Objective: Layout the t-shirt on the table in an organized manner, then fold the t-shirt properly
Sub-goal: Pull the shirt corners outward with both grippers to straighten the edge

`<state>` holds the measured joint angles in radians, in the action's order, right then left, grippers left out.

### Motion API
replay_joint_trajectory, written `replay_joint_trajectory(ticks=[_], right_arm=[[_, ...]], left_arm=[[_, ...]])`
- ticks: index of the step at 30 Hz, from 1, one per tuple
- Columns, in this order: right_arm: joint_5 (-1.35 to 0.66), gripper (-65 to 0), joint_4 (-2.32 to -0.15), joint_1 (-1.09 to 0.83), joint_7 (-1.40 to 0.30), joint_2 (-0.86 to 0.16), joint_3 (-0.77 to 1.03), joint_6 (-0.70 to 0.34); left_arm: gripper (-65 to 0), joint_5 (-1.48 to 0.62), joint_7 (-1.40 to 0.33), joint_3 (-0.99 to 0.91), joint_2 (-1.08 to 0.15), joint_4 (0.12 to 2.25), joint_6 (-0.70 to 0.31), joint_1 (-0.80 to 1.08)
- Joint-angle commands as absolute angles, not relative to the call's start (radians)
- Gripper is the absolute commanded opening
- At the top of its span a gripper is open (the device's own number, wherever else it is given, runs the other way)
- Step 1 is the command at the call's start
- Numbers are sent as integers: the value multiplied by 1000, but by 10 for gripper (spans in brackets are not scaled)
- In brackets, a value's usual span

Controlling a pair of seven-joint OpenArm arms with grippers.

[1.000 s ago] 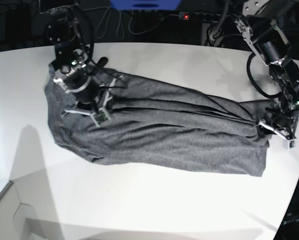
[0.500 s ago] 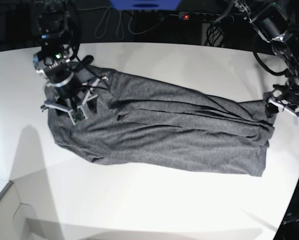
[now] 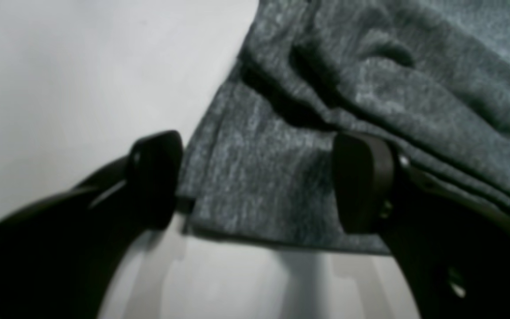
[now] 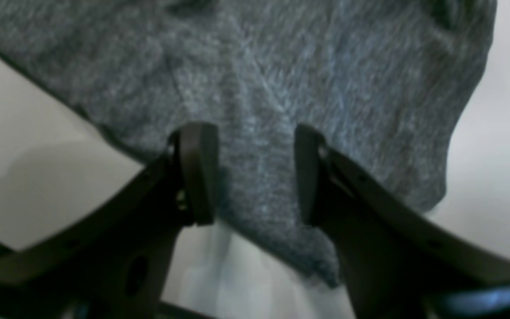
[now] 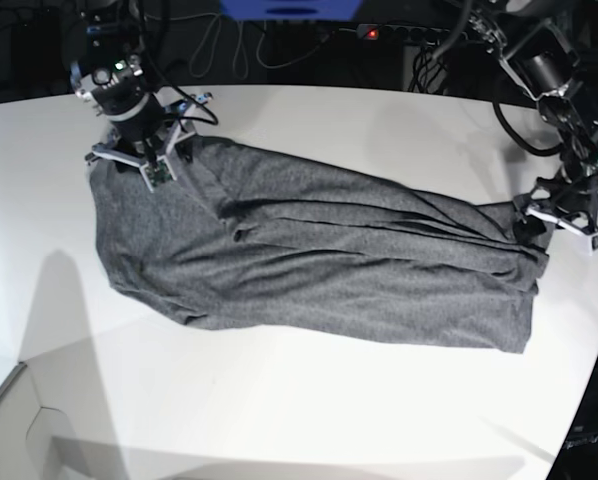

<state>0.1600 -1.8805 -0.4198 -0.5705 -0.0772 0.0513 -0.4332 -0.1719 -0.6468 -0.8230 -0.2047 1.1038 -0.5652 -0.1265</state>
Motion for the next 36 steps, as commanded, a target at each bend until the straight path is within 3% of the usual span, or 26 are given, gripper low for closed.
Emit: replay_joint_trajectory(ticks=[1, 7, 13, 23, 27, 32, 36], right_arm=[[154, -365, -1900, -430, -547, -84, 54, -432], [154, -363, -1877, -441, -547, -81, 116, -432], [153, -333, -1848, -441, -545, -85, 182, -433], [153, -346, -1771, -433, -544, -87, 186, -433], [153, -440, -1771, -437, -544, -90, 186, -433], [153, -650, -1771, -456, -545, -113, 189, -433], [153, -650, -1776, -466, -544, -113, 217, -435]], left_arm=[[-163, -150, -704, -820, -205, 1098, -559, -128], [-412, -153, -696, -820, -205, 1098, -561, -134], [-650, -150, -556, -820, -208, 1098, -561, -125], [-650, -156, -555, -823, -288, 1070, -561, -125], [-650, -156, -555, -822, -306, 1070, -561, -124], [-650, -157, -555, -822, -309, 1081, -561, -97], [-650, -157, -555, -825, -311, 1081, -561, -90]])
